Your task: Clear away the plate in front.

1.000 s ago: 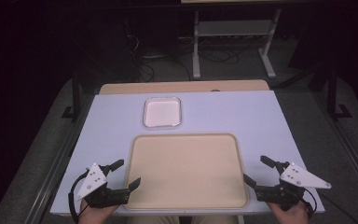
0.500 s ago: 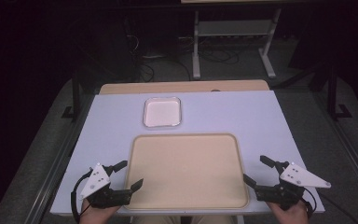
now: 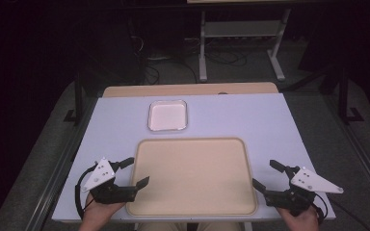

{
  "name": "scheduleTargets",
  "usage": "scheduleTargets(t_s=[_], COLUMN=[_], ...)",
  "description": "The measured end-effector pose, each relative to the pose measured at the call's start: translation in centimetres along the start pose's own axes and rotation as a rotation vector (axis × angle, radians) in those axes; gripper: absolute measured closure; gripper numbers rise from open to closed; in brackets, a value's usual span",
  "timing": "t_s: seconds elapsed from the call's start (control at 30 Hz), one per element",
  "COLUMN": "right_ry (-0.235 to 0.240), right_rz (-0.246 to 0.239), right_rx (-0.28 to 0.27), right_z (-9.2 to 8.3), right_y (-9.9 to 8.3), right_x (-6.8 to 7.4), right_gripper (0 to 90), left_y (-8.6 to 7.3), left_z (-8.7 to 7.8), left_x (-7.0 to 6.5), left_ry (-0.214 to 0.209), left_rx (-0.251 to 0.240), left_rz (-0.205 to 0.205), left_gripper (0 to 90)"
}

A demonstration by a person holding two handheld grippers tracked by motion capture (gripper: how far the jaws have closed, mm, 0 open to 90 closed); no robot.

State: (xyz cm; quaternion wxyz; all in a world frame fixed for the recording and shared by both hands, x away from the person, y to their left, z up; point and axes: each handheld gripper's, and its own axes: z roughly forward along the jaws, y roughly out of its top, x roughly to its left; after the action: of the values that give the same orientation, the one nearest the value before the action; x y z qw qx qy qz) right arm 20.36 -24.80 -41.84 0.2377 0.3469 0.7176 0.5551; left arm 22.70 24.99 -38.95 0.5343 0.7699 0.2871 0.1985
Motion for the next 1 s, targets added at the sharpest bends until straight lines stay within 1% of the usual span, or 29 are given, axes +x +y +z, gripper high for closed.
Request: scheduleTargets(t_s=[0.03,0.07,0.1,0.23,0.27,0.3,0.4,0.43,0.53,0.6,0.77,0.93,0.97,1.0], right_ry=[0.000,0.000,-0.001,-0.003,-0.003,-0.002,-0.002,0.000,0.001,0.000,-0.001,0.001,0.003,0.003], right_rz=[-0.001,-0.001,-0.002,0.004,0.004,0.005,0.005,0.005,0.009,0.011,0.011,0.012,0.011,0.011], right_rx=[0.000,0.001,0.002,-0.001,-0.001,-0.002,-0.004,-0.003,-0.004,-0.003,-0.005,-0.004,-0.003,-0.003], right_z=[0.0,0.0,0.0,0.0,0.0,0.0,0.0,0.0,0.0,-0.1,-0.1,-0.1,-0.1,-0.1], right_y=[0.0,0.0,0.0,0.0,0.0,0.0,0.0,-0.1,-0.1,-0.1,-0.1,-0.1,-0.1,-0.1], right_x=[0.0,0.0,0.0,-0.1,-0.1,-0.1,-0.1,-0.2,-0.2,-0.2,-0.2,-0.2,-0.2,-0.2], right_gripper=[13.3,13.3,13.3,13.3,13.3,13.3,13.3,13.3,13.3,13.3,13.3,13.4,13.4,13.4], left_y=[0.4,0.4,0.8,1.6,1.6,2.0,2.4,2.8,3.2,3.4,3.9,4.9,5.3,5.3], left_z=[0.3,0.3,0.6,1.2,1.2,1.6,1.9,2.2,2.7,3.1,3.6,4.5,5.0,5.0], left_x=[0.3,0.3,0.8,1.8,1.8,2.1,2.4,2.8,3.2,3.6,4.4,5.9,6.5,6.5], left_ry=[-0.003,-0.003,-0.011,-0.027,-0.027,-0.031,-0.036,-0.039,-0.045,-0.050,-0.040,-0.018,-0.005,-0.005], left_rx=[0.007,0.007,0.006,0.006,0.006,0.008,0.009,0.012,0.015,0.022,0.029,0.034,0.038,0.038], left_rz=[0.004,0.004,-0.003,-0.004,-0.004,-0.002,0.000,0.000,0.001,-0.006,0.002,-0.001,0.004,0.004], left_gripper=[18.3,18.0,17.7,17.3,17.3,17.3,17.3,17.3,17.3,17.3,17.5,18.6,19.7,19.7])
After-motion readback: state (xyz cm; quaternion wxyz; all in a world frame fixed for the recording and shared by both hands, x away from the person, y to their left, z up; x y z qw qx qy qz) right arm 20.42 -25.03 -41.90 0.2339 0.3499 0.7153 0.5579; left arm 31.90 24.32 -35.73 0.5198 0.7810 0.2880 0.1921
